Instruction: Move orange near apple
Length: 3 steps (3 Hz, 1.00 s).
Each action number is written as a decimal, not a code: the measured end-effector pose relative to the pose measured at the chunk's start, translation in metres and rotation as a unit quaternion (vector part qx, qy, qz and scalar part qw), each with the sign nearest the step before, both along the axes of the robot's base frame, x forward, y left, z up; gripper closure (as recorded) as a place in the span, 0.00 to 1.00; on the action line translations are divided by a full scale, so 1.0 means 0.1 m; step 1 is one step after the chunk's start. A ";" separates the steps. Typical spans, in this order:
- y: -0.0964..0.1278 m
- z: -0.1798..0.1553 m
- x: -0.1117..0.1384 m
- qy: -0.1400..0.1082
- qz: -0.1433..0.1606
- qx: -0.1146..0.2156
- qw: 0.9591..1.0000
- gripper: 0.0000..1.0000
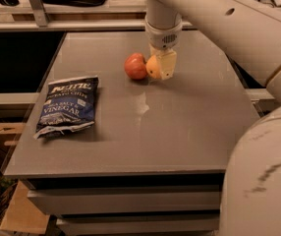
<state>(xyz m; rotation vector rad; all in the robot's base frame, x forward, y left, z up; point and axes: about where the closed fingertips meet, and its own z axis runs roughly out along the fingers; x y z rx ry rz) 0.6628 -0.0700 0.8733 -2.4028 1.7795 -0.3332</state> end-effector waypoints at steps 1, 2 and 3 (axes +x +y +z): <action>0.01 -0.05 0.02 0.006 0.001 -0.001 1.000 0.59; 0.01 -0.08 0.03 0.010 0.001 -0.002 1.000 0.35; -0.01 -0.08 0.05 0.013 0.003 -0.002 1.000 0.13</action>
Offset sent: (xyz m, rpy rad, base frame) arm 0.0016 -0.0019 -0.0076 -0.0116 0.0403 0.0017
